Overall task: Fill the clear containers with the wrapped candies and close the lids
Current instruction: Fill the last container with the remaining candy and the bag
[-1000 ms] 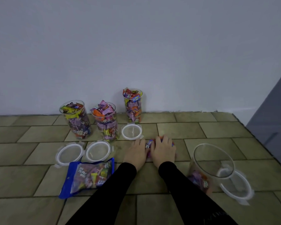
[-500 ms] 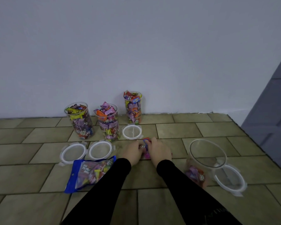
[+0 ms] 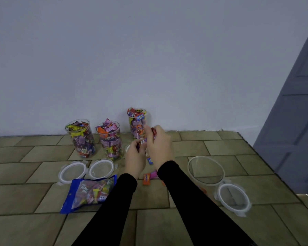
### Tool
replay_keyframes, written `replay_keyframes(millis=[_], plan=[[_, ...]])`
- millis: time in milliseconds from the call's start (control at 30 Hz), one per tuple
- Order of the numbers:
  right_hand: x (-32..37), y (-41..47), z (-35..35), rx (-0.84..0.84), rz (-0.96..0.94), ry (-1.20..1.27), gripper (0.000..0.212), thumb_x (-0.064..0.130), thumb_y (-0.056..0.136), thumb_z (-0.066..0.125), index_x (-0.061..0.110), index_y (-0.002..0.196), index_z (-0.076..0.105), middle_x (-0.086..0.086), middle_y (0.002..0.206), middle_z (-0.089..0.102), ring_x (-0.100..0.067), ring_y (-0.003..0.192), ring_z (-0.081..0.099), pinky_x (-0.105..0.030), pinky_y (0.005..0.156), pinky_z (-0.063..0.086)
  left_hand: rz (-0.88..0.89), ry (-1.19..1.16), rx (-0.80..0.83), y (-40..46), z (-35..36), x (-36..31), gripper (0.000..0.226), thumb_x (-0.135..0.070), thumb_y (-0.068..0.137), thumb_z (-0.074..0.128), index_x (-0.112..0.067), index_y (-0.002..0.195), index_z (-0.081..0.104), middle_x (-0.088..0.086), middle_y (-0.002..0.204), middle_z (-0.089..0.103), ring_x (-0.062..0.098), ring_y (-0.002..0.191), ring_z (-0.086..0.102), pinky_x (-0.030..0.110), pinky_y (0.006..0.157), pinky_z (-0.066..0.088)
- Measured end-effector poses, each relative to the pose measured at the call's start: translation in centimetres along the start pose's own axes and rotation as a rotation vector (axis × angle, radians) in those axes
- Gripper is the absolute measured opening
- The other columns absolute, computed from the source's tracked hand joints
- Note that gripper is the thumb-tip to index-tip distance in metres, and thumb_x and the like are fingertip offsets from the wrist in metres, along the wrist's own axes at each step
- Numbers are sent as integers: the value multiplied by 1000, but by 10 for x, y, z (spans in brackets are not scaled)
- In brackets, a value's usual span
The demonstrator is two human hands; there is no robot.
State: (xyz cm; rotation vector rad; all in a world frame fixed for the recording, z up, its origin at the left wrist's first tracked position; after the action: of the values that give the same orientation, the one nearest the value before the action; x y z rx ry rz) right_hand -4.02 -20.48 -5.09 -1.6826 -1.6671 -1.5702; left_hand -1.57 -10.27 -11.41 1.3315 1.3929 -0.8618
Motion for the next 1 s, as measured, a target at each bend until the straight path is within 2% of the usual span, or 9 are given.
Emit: replay_keyframes(millis=[100, 200, 300, 333, 400, 533, 700, 867, 1000], plan=[[25, 13, -35, -73, -39, 160, 37, 40, 96, 51, 17, 67, 45, 8, 55, 43, -23, 62, 53, -34, 59, 38, 34, -139, -4, -4, 13, -21, 20, -26, 100, 48, -13, 112, 58, 3, 88, 63, 17, 75, 52, 30, 63, 38], [31, 25, -77, -152, -43, 269, 46, 37, 96, 53, 23, 59, 30, 7, 51, 33, -27, 66, 62, -33, 57, 38, 78, -223, 1, -11, 31, -45, 22, -29, 99, 50, -14, 111, 59, -3, 77, 54, 15, 74, 48, 32, 69, 40], [19, 31, -110, -185, -6, 320, 47, 34, 97, 51, 17, 60, 27, 5, 55, 28, -2, 52, 53, -15, 52, 35, 111, -285, 4, -18, 48, -65, 15, -30, 98, 51, -20, 105, 61, -5, 74, 53, 11, 70, 49, 32, 71, 43], [12, 31, -118, -180, 7, 337, 46, 35, 98, 49, 16, 61, 28, 5, 56, 28, -1, 49, 47, -15, 53, 36, 117, -309, 6, -21, 54, -71, 16, -30, 98, 52, -19, 106, 62, -5, 73, 52, 10, 67, 48, 31, 68, 42], [-1, 25, -132, -174, 52, 380, 44, 38, 99, 46, 15, 63, 34, 1, 59, 32, -9, 52, 40, -24, 51, 38, 126, -349, 13, -29, 65, -81, 19, -27, 99, 52, -14, 109, 61, -2, 73, 51, 10, 64, 47, 29, 62, 40], [-28, 7, -148, -193, 205, 501, 40, 44, 98, 43, 11, 75, 45, -7, 66, 39, -20, 59, 41, -29, 47, 35, 146, -419, 71, -50, 85, -98, 20, -22, 100, 50, -10, 113, 59, -1, 71, 47, 3, 55, 43, 24, 56, 38], [-49, -8, -156, -245, 310, 623, 39, 47, 97, 43, 18, 71, 48, -1, 63, 46, -25, 63, 49, -29, 51, 40, 202, -394, 95, -66, 96, -99, 8, -22, 98, 51, -25, 101, 58, -2, 76, 49, 8, 65, 45, 29, 64, 41], [-57, -2, -160, -296, 366, 680, 41, 48, 97, 43, 20, 68, 47, 6, 59, 48, -16, 56, 49, -26, 48, 39, 262, -329, 81, -66, 108, -94, 8, -24, 97, 53, -30, 100, 58, -16, 72, 55, 11, 69, 48, 35, 71, 39], [-63, 7, -156, -293, 428, 708, 40, 50, 97, 41, 20, 72, 47, 5, 66, 52, -12, 56, 52, -21, 40, 38, 271, -296, 69, -60, 111, -97, 8, -26, 96, 54, -32, 100, 57, -10, 76, 54, 11, 71, 49, 34, 71, 41]])
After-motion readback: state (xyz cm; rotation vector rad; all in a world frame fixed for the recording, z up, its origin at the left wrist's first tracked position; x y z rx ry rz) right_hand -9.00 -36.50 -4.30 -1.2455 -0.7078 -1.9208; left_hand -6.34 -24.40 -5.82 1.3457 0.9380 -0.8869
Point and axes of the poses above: each hand's wrist, its own y-axis towards the middle knuckle, its own z-axis out of the palm, x = y × z, the point moved 5 cm from there along y, towards the middle knuckle
